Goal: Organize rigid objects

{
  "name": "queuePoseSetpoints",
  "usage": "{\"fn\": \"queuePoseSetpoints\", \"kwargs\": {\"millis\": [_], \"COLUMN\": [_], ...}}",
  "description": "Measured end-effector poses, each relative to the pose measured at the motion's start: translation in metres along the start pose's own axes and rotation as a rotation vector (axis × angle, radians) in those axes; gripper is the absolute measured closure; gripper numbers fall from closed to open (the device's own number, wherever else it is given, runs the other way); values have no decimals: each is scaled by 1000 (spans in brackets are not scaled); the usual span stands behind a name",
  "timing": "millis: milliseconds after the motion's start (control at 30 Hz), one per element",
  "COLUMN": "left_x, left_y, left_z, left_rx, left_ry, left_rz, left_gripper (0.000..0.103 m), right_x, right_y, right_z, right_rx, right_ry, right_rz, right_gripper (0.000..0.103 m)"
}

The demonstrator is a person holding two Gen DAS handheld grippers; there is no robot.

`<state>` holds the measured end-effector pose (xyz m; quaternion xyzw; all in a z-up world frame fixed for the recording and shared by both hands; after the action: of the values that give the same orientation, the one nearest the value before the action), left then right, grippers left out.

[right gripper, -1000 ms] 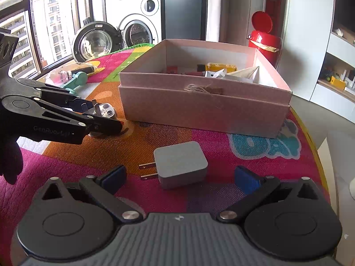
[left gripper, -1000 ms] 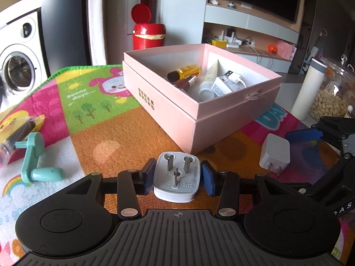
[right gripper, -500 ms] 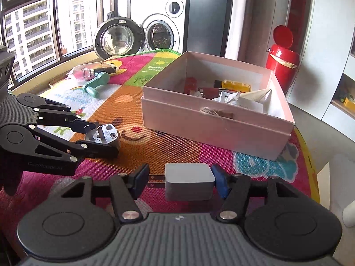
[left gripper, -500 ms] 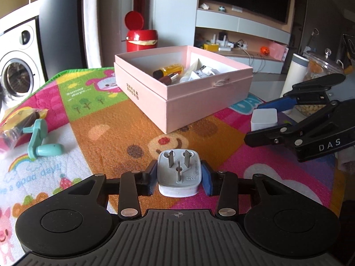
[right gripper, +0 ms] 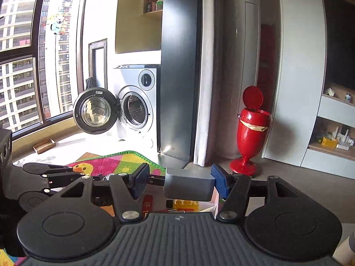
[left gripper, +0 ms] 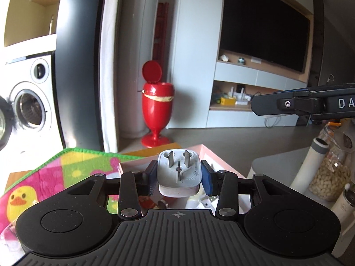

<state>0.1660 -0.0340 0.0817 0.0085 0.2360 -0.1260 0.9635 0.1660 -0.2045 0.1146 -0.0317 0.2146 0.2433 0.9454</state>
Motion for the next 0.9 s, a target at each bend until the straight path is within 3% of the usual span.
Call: {"fn": "queuePoseSetpoints", "kwargs": {"millis": [200,333,467,567,733,800,900], "left_x": [72,80,53,28,-19,-38,-58], "left_y": [-4,-8,-4,4,41,68,125], "left_z": [-35,-54,-44,-44,-57,-67,-86], "left_rx": [-40,47,25,26,-70,-119,-232], "left_ry": [195,201,94,68,29,15,36], "left_rz": [23,45,20,22,47,99,241], "left_gripper": [58,58,60,60,60,60,60], "right_x": [79,114,136,146,143,130,110], "right_y": [-25,-26,-21,-22,-25,-22,-1], "right_z": [-28,-56,-83,-93,-94,-84,-63], "right_rx": [72,80,54,81,59,40,19], "right_ry": [156,245,320,363,368,326,241], "right_rz": [-46,-39,-42,-43,-96,-109,-86], "right_gripper": [42,42,41,41,27,27,21]}}
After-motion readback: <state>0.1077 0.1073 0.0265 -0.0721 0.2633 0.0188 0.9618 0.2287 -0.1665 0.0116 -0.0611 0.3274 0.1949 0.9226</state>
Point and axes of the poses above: each gripper's, at about its wrist camera, not at the fingertips, and x roughly the way its jaws point, y to its left, z to its top, the point moved 8 cm from there along x, roughly the way its jaws point, and after that the axes turned 5 degrees about z, right-handed, at the moved point
